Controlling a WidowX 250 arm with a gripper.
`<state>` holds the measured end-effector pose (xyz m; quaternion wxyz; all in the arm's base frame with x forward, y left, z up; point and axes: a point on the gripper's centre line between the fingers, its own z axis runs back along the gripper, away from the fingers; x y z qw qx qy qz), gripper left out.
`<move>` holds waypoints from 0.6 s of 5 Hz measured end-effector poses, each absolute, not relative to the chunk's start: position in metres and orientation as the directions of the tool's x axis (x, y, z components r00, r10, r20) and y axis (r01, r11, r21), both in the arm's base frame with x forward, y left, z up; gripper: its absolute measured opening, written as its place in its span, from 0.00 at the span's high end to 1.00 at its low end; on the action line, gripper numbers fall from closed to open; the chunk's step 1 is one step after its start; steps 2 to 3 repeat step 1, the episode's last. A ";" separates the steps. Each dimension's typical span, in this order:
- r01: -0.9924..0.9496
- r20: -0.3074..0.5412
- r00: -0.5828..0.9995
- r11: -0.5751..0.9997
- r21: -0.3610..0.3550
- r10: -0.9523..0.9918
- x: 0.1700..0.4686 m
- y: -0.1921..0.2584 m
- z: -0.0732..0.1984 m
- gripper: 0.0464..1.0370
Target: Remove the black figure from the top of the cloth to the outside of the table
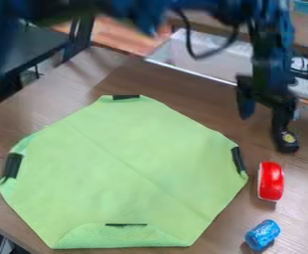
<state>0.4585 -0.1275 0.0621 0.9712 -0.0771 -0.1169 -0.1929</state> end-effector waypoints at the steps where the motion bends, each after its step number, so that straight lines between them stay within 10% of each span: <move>1: 0.471 0.339 0.843 0.878 -0.090 -0.418 0.431 -0.100 0.126 0.04; 3: 0.471 0.339 0.843 0.878 -0.090 -0.418 0.431 -0.100 0.126 0.04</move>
